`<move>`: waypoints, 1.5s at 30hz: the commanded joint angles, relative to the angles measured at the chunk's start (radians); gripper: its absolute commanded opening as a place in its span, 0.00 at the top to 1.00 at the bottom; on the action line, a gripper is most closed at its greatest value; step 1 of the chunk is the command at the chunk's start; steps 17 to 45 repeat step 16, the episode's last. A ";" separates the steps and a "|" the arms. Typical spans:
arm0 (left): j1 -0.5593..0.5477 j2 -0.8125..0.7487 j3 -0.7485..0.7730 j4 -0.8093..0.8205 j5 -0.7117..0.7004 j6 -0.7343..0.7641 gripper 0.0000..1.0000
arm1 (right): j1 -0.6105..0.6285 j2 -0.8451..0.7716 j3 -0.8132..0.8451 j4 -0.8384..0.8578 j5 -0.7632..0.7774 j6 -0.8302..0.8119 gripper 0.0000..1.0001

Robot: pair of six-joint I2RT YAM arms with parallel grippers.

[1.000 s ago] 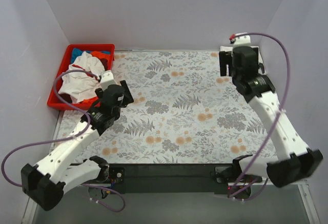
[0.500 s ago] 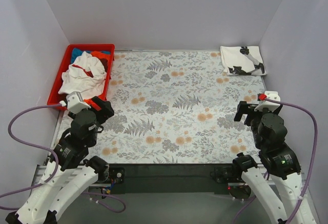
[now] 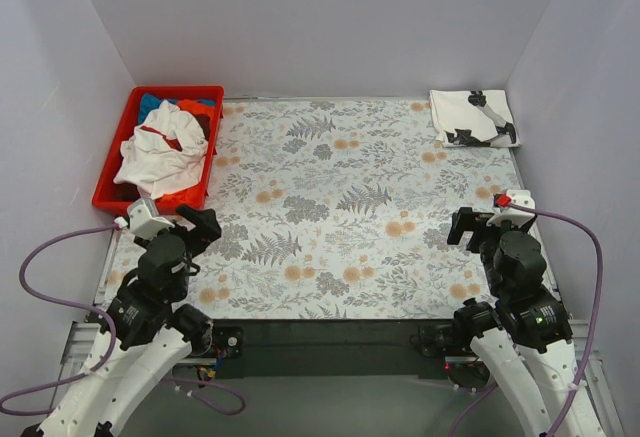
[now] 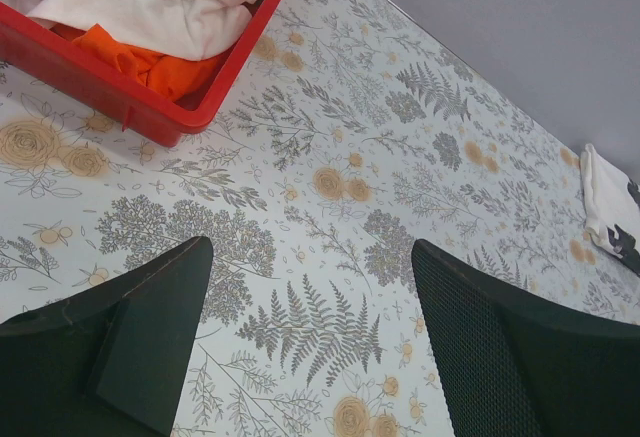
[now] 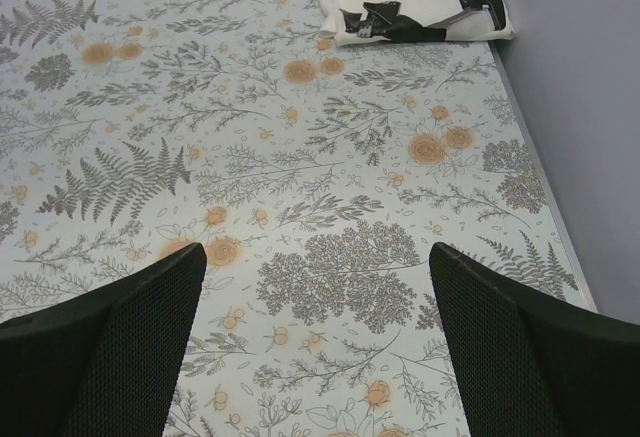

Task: Fold and stack the t-shirts
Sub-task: Reset both grippers

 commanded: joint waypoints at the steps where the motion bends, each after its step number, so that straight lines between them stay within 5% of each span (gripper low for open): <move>1: 0.005 -0.013 -0.009 0.018 -0.022 -0.009 0.20 | 0.005 -0.018 -0.014 0.077 -0.012 0.015 0.01; 45: 0.005 0.045 0.000 0.013 -0.040 -0.024 0.20 | 0.003 -0.046 -0.035 0.097 -0.046 0.015 0.02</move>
